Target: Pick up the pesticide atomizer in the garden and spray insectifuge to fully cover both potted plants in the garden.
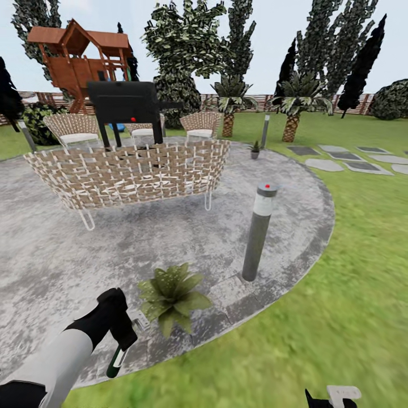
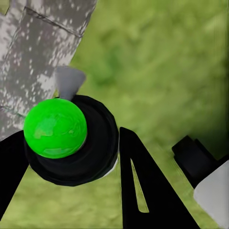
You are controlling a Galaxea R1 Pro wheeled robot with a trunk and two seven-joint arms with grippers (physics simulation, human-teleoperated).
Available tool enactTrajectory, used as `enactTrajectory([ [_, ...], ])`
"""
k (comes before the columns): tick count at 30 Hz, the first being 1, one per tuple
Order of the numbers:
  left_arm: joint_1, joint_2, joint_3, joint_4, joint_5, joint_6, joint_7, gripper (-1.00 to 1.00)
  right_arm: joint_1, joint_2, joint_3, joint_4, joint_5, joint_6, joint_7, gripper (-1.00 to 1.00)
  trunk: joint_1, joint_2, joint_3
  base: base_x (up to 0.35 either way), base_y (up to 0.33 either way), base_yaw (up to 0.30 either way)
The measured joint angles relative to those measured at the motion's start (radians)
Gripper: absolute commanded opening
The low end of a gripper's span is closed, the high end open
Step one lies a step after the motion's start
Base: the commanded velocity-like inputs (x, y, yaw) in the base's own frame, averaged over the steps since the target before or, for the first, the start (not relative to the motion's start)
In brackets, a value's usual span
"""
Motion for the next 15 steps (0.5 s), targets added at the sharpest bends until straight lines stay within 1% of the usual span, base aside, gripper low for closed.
enactTrajectory([
  [4,0.000,0.001,-0.006,0.001,-0.002,0.000,0.000,-1.00,0.000,0.000,0.000,0.001,0.000,0.000,0.000,1.00,0.000,0.000,0.000,0.081,-0.274,0.263],
  [15,0.000,0.005,-0.006,0.005,-0.002,0.000,0.000,-1.00,0.000,0.000,0.000,0.001,0.000,0.000,0.000,1.00,0.000,0.000,0.000,0.081,-0.274,0.275],
])
